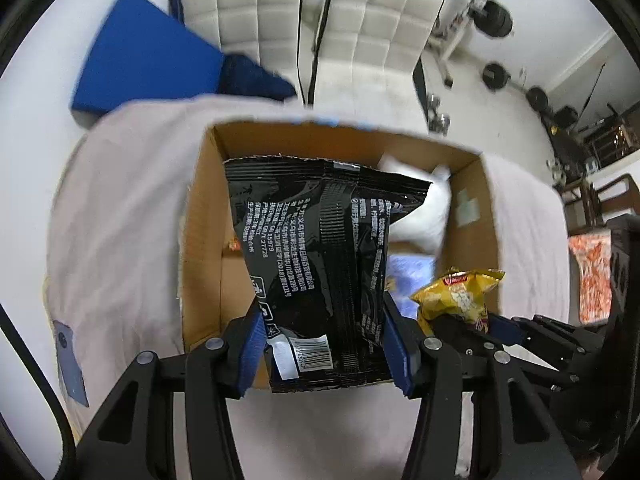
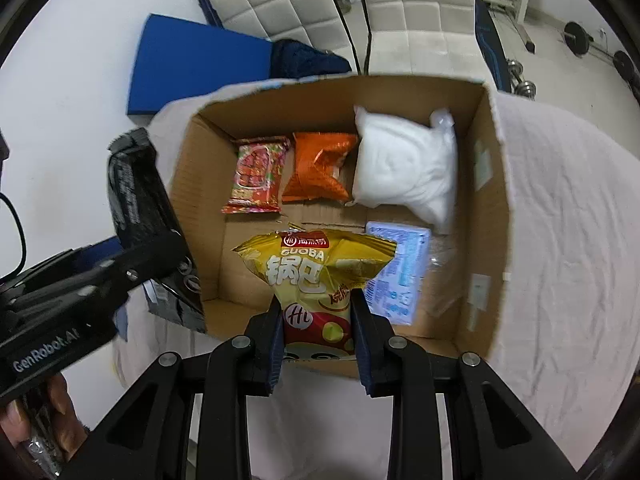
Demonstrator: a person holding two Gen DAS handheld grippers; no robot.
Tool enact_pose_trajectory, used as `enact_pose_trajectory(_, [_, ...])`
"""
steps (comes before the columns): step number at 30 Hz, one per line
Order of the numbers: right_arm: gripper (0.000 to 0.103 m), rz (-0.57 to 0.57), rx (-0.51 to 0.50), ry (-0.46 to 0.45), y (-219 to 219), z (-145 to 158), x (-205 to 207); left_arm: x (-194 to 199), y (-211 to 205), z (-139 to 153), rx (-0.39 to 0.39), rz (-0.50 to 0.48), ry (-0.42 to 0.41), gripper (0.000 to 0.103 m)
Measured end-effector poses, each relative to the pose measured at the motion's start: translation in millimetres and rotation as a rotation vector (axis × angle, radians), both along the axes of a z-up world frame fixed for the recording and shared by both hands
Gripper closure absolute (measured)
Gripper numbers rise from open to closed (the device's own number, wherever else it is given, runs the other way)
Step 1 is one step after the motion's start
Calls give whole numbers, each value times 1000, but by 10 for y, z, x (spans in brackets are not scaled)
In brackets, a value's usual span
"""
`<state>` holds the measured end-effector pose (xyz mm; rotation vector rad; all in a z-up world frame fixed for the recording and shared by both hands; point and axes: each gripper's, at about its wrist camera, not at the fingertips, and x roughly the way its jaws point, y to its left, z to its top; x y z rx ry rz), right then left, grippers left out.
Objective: Organize snacks
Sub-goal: 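Carry both packets into the box and open both tools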
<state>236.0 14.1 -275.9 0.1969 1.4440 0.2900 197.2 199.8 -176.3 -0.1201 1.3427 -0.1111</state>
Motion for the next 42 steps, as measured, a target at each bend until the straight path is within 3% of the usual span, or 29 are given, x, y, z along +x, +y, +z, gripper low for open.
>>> enact_pose_trajectory(4, [71, -14, -12, 43, 141, -349, 100, 156, 65, -406, -12, -28, 100, 53])
enact_pose_trajectory(12, [71, -22, -41, 87, 282, -753, 233, 407, 91, -1132, 0, -86, 289, 53])
enact_pose_trajectory(21, [69, -24, -24, 122, 332, -926, 341, 466, 91, -1506, 1, -88, 399, 51])
enact_pose_trajectory(26, [68, -9, -50, 132, 370, -985, 367, 463, 174, -1507, -8, -57, 396, 51])
enact_pose_trajectory(29, [49, -7, -53, 134, 370, -981, 357, 490, 170, -1433, -1, -48, 379, 50])
enact_pose_trajectory(34, [16, -15, -73, 110, 316, -871, 329, 475, 154, -1264, -7, -39, 338, 38])
enact_pose_trajectory(39, [0, -42, -137, 70, 137, -696, 276, 482, 150, -991, 10, -20, 253, 36])
enact_pose_trajectory(42, [0, -52, -193, 42, 28, -607, 220, 403, 187, -897, 30, 7, 203, 18])
